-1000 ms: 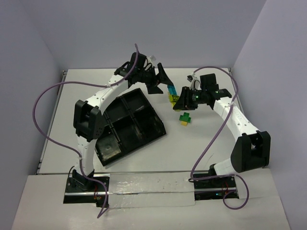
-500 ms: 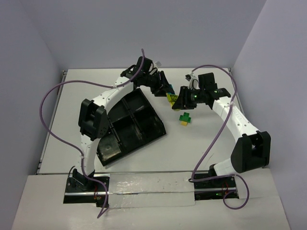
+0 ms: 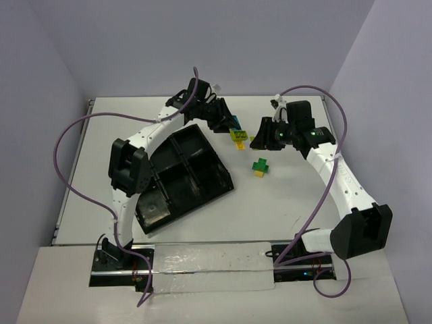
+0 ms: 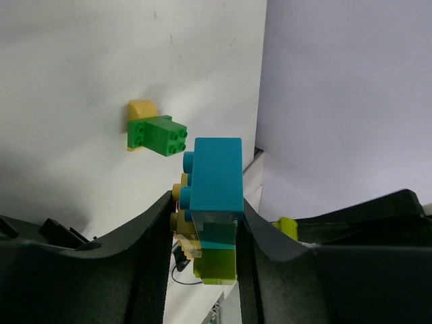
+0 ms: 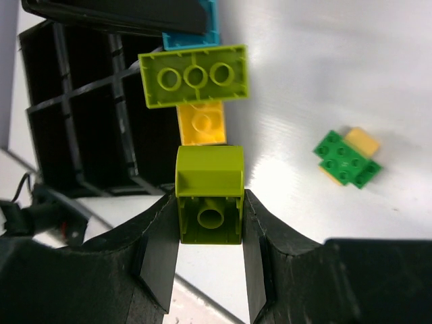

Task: Sort the legos into containers by color

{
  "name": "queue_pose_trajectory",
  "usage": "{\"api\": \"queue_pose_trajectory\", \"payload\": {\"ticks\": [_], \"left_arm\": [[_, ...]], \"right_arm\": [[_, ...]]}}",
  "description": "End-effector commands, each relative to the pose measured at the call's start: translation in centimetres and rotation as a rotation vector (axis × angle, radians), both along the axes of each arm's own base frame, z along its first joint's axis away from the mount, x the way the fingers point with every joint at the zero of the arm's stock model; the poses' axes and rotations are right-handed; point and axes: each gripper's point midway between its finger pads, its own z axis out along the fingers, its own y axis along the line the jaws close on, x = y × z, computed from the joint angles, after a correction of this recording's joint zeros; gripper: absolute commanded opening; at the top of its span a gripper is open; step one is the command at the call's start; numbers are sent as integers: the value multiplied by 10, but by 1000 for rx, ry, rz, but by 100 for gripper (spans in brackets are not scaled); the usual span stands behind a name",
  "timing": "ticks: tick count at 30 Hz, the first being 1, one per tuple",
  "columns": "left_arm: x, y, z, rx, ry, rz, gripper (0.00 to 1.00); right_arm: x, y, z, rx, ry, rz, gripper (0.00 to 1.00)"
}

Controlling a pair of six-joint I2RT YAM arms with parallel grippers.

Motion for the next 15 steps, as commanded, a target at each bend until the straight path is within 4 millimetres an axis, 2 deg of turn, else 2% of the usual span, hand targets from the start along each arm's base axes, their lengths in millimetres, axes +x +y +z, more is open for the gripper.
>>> {"api": "queue_pose_trajectory", "payload": {"ticks": [1, 4, 10, 13, 15], "left_arm": [[9, 9, 15, 5, -60, 32, 0], [13, 13, 16, 32, -88, 42, 0], [18, 23, 18, 63, -123, 56, 0], [23, 28, 27, 64, -154, 68, 0], [29, 37, 38, 67, -184, 85, 0]], "right_arm": [[17, -39, 14, -124, -44, -212, 0], [28, -59, 4, -176, -15, -336, 0], [35, -58, -8, -175, 20, -361, 0], [33, -51, -10, -166, 20, -319, 0], [26, -26, -5, -165, -27, -210, 0]]}}
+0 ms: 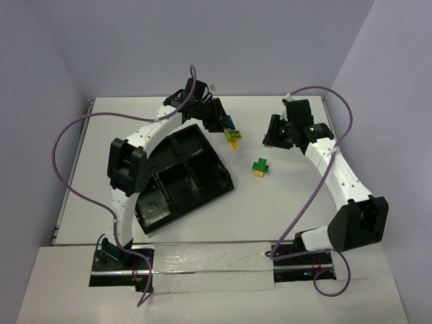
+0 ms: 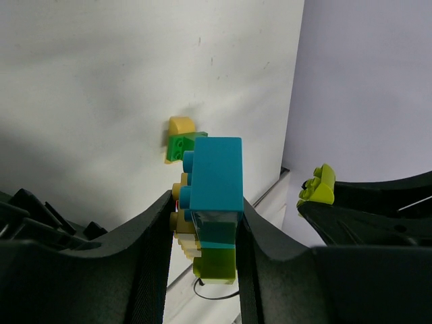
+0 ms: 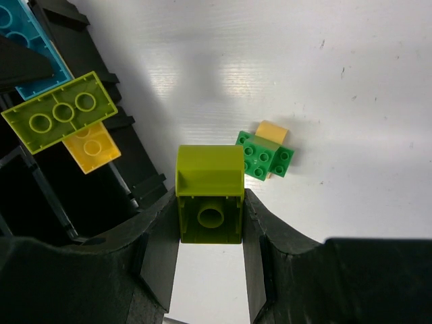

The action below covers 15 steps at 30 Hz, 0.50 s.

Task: Sort the legos into containers by color

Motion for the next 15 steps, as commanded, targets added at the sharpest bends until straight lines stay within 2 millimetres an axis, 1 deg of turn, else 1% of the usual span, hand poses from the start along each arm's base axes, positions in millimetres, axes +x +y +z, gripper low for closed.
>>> {"api": "queue_pose_trajectory", "payload": {"ticks": [1, 4, 6, 8, 9, 13, 15], "left_arm": [[15, 20, 58, -23, -152, 31, 0], [26, 39, 77, -20, -197, 70, 0], [32, 53, 85, -13, -217, 97, 0], [38, 67, 95, -14, -233, 126, 0], [40, 73, 99, -15, -240, 138, 0], [50, 104, 114, -2, -272, 203, 0], [53, 114, 115, 8, -275, 221, 0]], "right_arm": [[-3, 36, 22, -11, -92, 156, 0], [-16, 75, 18, -39, -96, 290, 0], [-22, 102, 13, -19, -97, 362, 0], [-25, 119, 11, 12, -98, 396, 0], [-25, 123, 12, 19, -104, 404, 0], [-34, 169, -2, 38, -70, 497, 0], [-35, 180, -4, 36, -69, 517, 2]]}}
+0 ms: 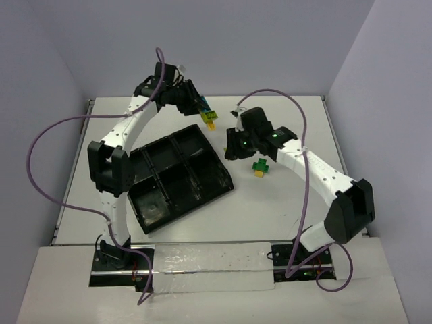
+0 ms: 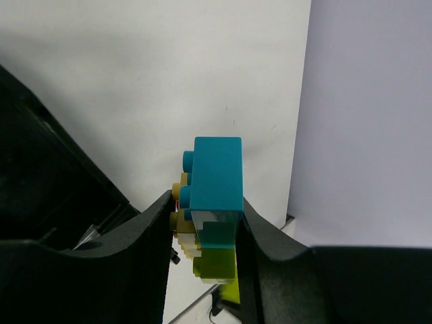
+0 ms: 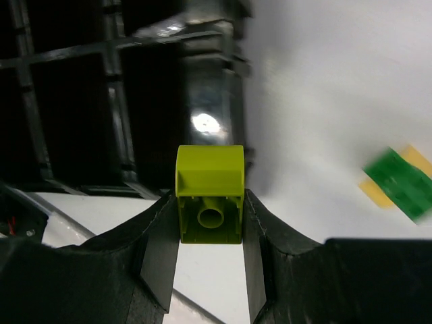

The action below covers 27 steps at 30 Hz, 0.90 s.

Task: Sort the legos into containers by color

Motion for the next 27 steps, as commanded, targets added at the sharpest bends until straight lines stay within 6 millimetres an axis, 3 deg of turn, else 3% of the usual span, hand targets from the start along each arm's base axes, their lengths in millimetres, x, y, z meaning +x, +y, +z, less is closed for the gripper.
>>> {"api": "queue_pose_trajectory", "payload": {"ticks": [1, 6, 11, 13, 15, 18, 22, 27], "left_arm": [[4, 36, 71, -13, -157, 63, 0], [1, 60, 76, 6, -162, 108, 0], [-1, 74, 80, 28, -175, 135, 0], [-1, 77, 82, 33, -179, 143, 0], [-1, 78, 83, 34, -182, 145, 0], [0, 78, 82, 32, -183, 144, 0], [-1, 77, 78, 32, -177, 137, 0], [-8, 72, 78, 20, -190, 87, 0]], "right_arm": [[1, 64, 1, 41, -29, 123, 3], [-3, 94, -18, 28, 0, 172, 6], [-1, 103, -34, -2, 22, 179, 17], [-1, 102, -37, -13, 27, 175, 43], [-2, 101, -36, -20, 24, 172, 61], [-2, 96, -28, -24, 7, 157, 73], [0, 86, -1, -15, -59, 129, 74], [8, 75, 51, 57, -153, 104, 76]]}}
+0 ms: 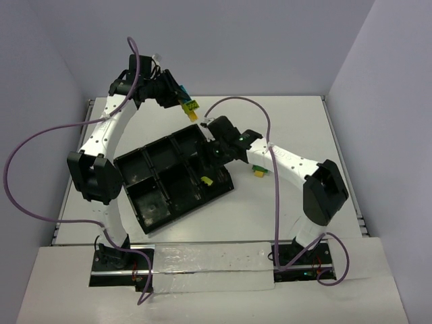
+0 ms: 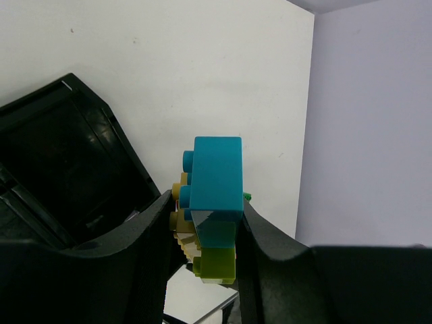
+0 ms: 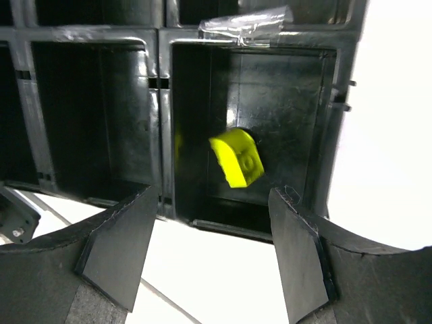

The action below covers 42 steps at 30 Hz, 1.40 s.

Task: Sort the legos into containers by color

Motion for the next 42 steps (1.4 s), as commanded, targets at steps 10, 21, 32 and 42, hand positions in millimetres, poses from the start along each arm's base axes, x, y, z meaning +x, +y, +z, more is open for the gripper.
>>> {"api": "queue_pose_trajectory", "payload": {"ticks": [10, 21, 32, 42], "left_arm": [[-48, -21, 28, -64, -94, -319, 0], [-63, -35, 35, -75, -112, -380, 0], [-67, -41, 42, -90, -126, -405, 0], [-71, -43, 44, -97, -128, -422, 0]], "right_arm": [[46, -1, 167, 230, -299, 19, 98], [71, 24, 169, 250, -267, 46, 100], [84, 26, 151, 213, -249, 15, 100], [91, 36, 149, 245, -240, 20, 90]]}}
